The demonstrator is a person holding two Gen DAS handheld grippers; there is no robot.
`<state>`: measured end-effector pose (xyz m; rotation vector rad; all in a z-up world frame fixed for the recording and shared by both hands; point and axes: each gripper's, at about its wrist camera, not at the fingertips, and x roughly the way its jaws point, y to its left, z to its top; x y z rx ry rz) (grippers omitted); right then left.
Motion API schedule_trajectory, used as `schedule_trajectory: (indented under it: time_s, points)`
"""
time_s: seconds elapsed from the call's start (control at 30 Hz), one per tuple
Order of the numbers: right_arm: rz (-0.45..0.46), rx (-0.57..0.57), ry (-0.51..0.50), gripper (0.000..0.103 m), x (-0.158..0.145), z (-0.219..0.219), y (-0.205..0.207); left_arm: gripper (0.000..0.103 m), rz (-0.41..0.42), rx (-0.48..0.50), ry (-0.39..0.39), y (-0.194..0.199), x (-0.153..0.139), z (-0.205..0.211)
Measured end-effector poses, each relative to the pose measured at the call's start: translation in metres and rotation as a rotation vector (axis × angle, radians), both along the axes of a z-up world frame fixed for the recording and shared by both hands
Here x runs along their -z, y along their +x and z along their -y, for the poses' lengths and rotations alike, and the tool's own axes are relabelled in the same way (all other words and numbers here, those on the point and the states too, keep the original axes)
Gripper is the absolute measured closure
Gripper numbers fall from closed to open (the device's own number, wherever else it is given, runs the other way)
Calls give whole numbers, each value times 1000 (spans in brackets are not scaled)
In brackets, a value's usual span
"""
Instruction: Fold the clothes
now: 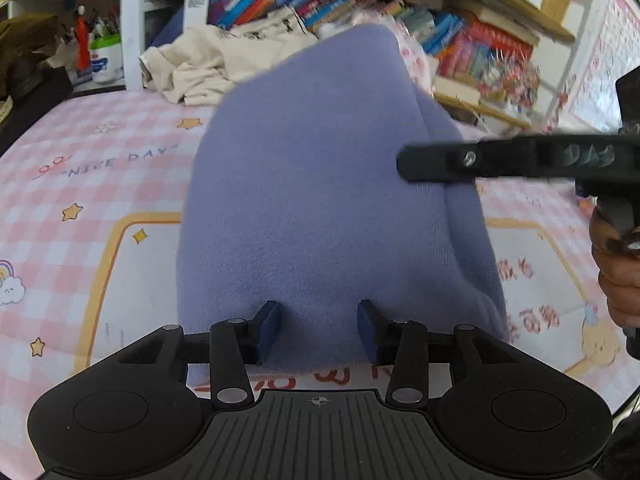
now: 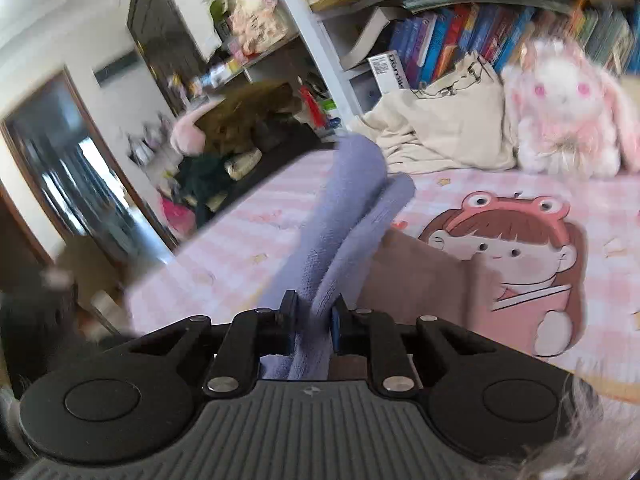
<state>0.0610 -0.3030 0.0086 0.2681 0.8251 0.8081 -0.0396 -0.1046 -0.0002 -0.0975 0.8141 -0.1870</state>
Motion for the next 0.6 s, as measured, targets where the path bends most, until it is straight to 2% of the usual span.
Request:
schedule_trajectory:
  time_s: [0.03, 0.07, 0.3, 0.37, 0.43, 0.47, 0.5, 0.53, 0.57, 0.6]
  points:
    - [-4, 8, -11, 83, 0, 2, 0, 59, 6, -1, -2, 0, -2, -1]
    - [-8, 16, -21, 72, 0, 3, 0, 59, 12, -1, -4, -1, -4, -3]
    - [-37, 71, -96, 55, 0, 16, -2, 58, 55, -5, -16, -4, -19, -12]
    - [-39, 79, -108, 46, 0, 17, -3, 58, 68, -6, -20, -4, -23, -14]
    - [-25, 67, -97, 46, -2, 14, -8, 58, 80, -7, -24, -5, -27, -17]
    - [-18, 60, -91, 47, -3, 12, -10, 58, 86, -7, -25, -6, -29, -18]
    - [-11, 54, -85, 53, -4, 10, -13, 59, 91, -8, -27, -5, -30, -19]
    - [-3, 48, -79, 64, -5, 8, -15, 60, 86, -7, -27, -1, -28, -19]
    - [4, 41, -74, 88, -6, 6, -17, 60, 72, -2, -33, 5, -25, -19]
    - [11, 35, -68, 90, -6, 5, -19, 60, 57, 0, -39, 10, -21, -19]
